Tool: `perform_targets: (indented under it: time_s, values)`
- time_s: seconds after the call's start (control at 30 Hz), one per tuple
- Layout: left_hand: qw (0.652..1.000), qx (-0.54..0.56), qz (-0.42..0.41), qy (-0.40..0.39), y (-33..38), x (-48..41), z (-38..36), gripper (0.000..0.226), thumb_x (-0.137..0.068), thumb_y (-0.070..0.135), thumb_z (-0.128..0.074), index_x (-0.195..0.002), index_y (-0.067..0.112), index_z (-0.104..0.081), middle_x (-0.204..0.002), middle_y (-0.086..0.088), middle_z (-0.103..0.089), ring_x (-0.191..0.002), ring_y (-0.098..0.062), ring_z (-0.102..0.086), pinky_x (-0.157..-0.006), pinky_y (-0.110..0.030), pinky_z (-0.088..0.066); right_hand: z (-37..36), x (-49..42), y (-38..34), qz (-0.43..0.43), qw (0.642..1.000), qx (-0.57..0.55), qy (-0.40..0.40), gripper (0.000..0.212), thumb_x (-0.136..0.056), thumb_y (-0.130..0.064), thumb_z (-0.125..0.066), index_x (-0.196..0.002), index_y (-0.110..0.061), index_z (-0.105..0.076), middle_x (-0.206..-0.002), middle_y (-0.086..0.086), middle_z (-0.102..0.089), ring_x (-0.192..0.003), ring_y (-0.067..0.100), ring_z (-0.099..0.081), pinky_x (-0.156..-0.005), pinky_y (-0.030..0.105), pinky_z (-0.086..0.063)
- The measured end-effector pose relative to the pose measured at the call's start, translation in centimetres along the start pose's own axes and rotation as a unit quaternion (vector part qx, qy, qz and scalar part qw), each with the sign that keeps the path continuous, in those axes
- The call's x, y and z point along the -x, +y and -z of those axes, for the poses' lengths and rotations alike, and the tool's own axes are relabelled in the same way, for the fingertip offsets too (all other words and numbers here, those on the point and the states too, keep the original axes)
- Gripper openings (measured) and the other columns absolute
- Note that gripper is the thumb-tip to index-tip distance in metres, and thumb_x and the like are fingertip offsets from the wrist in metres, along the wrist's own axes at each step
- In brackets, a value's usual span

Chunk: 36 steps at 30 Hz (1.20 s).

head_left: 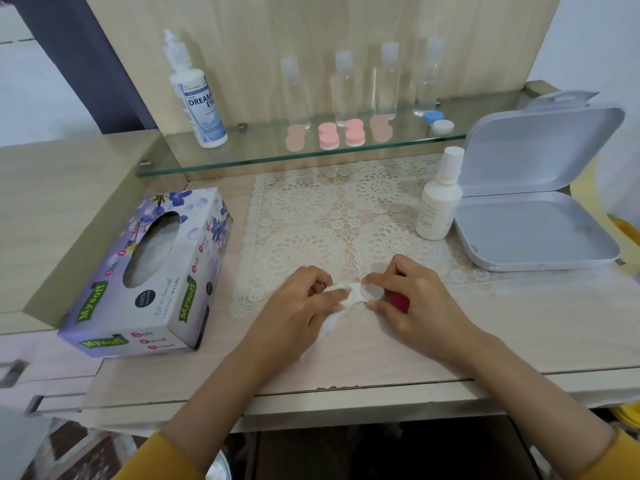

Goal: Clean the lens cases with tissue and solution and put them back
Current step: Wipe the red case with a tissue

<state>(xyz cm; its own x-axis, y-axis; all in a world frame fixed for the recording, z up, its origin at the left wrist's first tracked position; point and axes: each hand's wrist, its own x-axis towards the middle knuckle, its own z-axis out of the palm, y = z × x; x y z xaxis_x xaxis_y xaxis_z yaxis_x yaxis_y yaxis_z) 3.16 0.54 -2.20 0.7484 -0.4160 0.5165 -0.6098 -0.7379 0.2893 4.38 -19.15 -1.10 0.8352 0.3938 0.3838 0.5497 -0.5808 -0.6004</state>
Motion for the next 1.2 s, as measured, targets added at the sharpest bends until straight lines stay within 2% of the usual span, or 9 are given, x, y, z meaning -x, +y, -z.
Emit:
perform_targets:
  time_s: [0.13, 0.23, 0.43, 0.53, 0.67, 0.8, 0.93, 1.07, 1.2]
  values:
    - [1.000, 0.022, 0.015, -0.010, 0.0, -0.1, 0.3, 0.023, -0.083, 0.020, -0.051, -0.089, 0.012, -0.072, -0.089, 0.000, -0.051, -0.076, -0.005, -0.044, -0.073, -0.005, -0.033, -0.2, 0.0, 0.2, -0.002, 1.000, -0.004, 0.001, 0.025, -0.070, -0.013, -0.064, -0.094, -0.010, -0.071, -0.071, -0.003, -0.041, -0.063, 0.000, -0.039, -0.060, 0.010, -0.034]
    - [1.000, 0.019, 0.022, -0.003, 0.2, -0.1, 0.3, 0.022, -0.083, 0.020, -0.052, -0.088, 0.011, -0.072, -0.085, -0.003, -0.055, -0.075, -0.005, -0.045, -0.073, 0.000, -0.031, -0.1, 0.0, 0.2, -0.004, 1.000, -0.006, 0.004, 0.025, -0.070, -0.013, -0.064, -0.094, -0.011, -0.071, -0.070, -0.003, -0.041, -0.062, -0.001, -0.038, -0.062, 0.008, -0.033]
    - [0.994, 0.065, 0.044, 0.075, 0.0, 0.0, 0.4, 0.019, -0.080, 0.016, -0.058, -0.090, 0.015, -0.074, -0.086, 0.002, -0.058, -0.075, -0.002, -0.051, -0.068, -0.004, -0.038, -0.1, 0.0, 0.1, -0.007, 1.000, -0.010, 0.000, 0.026, -0.070, -0.013, -0.064, -0.095, -0.011, -0.071, -0.070, -0.001, -0.042, -0.062, 0.001, -0.040, -0.062, 0.010, -0.033]
    - [0.987, 0.094, 0.068, 0.112, 0.3, -0.4, 0.6, 0.016, -0.079, 0.020, -0.062, -0.086, 0.013, -0.074, -0.084, 0.007, -0.059, -0.074, -0.001, -0.055, -0.065, -0.013, -0.046, -0.2, 0.0, 0.1, -0.009, 1.000, -0.012, -0.002, 0.026, -0.070, -0.013, -0.063, -0.095, -0.012, -0.071, -0.071, -0.003, -0.041, -0.063, 0.000, -0.040, -0.061, 0.009, -0.033]
    - [0.994, 0.068, 0.042, 0.075, 0.2, -0.4, 0.6, 0.016, -0.080, 0.025, -0.063, -0.082, 0.015, -0.074, -0.082, 0.001, -0.065, -0.076, -0.006, -0.056, -0.064, -0.025, -0.047, -0.1, 0.0, 0.1, -0.005, 1.000, -0.009, -0.005, 0.026, -0.071, -0.014, -0.063, -0.095, -0.012, -0.071, -0.071, -0.003, -0.041, -0.064, 0.002, -0.041, -0.062, 0.012, -0.035]
    - [0.999, 0.024, -0.006, 0.028, -0.4, -0.1, 1.0, 0.021, -0.085, 0.029, -0.057, -0.090, 0.016, -0.073, -0.092, -0.004, -0.063, -0.082, -0.012, -0.051, -0.069, -0.022, -0.042, -0.1, 0.0, 0.2, -0.004, 1.000, -0.007, -0.006, 0.028, -0.071, -0.015, -0.063, -0.098, -0.012, -0.071, -0.072, -0.007, -0.040, -0.065, -0.002, -0.041, -0.065, 0.007, -0.033]
    - [0.999, 0.014, -0.040, -0.028, -0.6, -0.1, 0.8, 0.016, -0.087, 0.026, -0.054, -0.098, 0.018, -0.062, -0.099, -0.006, -0.059, -0.084, -0.014, -0.047, -0.073, -0.026, -0.041, -0.1, -0.1, 0.3, -0.001, 1.000, -0.004, -0.012, 0.027, -0.072, -0.016, -0.062, -0.097, -0.012, -0.071, -0.074, -0.016, -0.035, -0.066, -0.003, -0.040, -0.065, 0.008, -0.034]
    - [0.998, -0.003, -0.054, -0.018, -0.7, 0.1, 0.6, 0.017, -0.087, 0.025, -0.052, -0.103, 0.022, -0.057, -0.097, -0.008, -0.060, -0.081, -0.014, -0.046, -0.070, -0.025, -0.042, -0.1, 0.0, 0.3, -0.001, 1.000, -0.004, -0.006, 0.027, -0.072, -0.015, -0.063, -0.098, -0.013, -0.071, -0.072, -0.010, -0.038, -0.065, 0.000, -0.041, -0.063, 0.010, -0.034]
    - [0.999, 0.019, -0.038, -0.007, -0.8, -0.2, 0.5, 0.016, -0.085, 0.022, -0.055, -0.093, 0.015, -0.067, -0.089, -0.008, -0.059, -0.078, -0.012, -0.045, -0.069, -0.021, -0.039, 0.0, 0.0, 0.2, 0.002, 1.000, -0.006, -0.005, 0.024, -0.072, -0.014, -0.063, -0.095, -0.013, -0.071, -0.072, -0.005, -0.041, -0.063, 0.004, -0.042, -0.062, 0.010, -0.034]
